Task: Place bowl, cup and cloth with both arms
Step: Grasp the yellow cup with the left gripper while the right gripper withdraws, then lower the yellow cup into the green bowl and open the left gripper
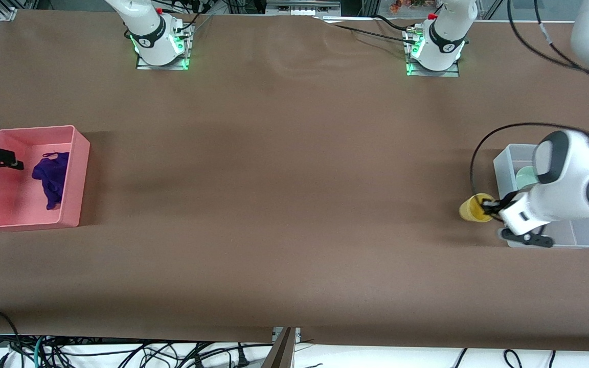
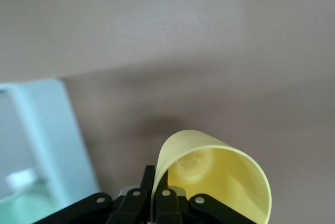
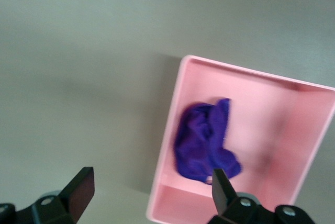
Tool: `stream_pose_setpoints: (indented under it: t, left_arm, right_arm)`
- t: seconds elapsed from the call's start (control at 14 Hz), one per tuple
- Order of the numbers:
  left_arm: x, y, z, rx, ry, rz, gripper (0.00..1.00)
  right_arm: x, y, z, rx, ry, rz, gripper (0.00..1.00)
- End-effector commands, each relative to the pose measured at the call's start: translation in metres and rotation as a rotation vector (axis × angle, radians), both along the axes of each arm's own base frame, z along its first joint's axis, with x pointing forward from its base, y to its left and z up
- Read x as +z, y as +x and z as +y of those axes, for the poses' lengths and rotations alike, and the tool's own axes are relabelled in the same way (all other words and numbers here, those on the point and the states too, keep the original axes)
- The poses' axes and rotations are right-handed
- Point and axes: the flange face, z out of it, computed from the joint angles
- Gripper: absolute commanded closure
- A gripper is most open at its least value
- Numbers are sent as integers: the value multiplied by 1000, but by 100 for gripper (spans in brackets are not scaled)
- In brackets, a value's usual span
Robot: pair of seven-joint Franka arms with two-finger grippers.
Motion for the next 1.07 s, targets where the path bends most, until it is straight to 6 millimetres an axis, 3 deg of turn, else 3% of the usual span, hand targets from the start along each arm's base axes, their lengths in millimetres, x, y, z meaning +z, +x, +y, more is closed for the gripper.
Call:
stream_pose_setpoints:
  t: [0.0,0.21,0.5,0.71,0.93,1.0]
  left_arm:
    - [49,-17,31,-90,27,66,100]
    - [48,-44,102,-149,50,130,100]
    - [16,-67,177,-238,66,97,100]
    - [-38,-99,205,-244,45,27,100]
    - [-85,-126,214,-233,28,-65,100]
    - [-92,-127,212,-232,22,-77,100]
  right_arm:
    - [49,-13,60,-106,19,2,1]
    - [83,-23,142,-214,-38,8,1]
    - [101,-35,206,-139,-61,-12,1]
    - [114,-40,221,-83,-136,-52,1]
    - [138,-45,187,-159,-128,-103,1]
    - [148,-50,185,-163,-131,-120,0]
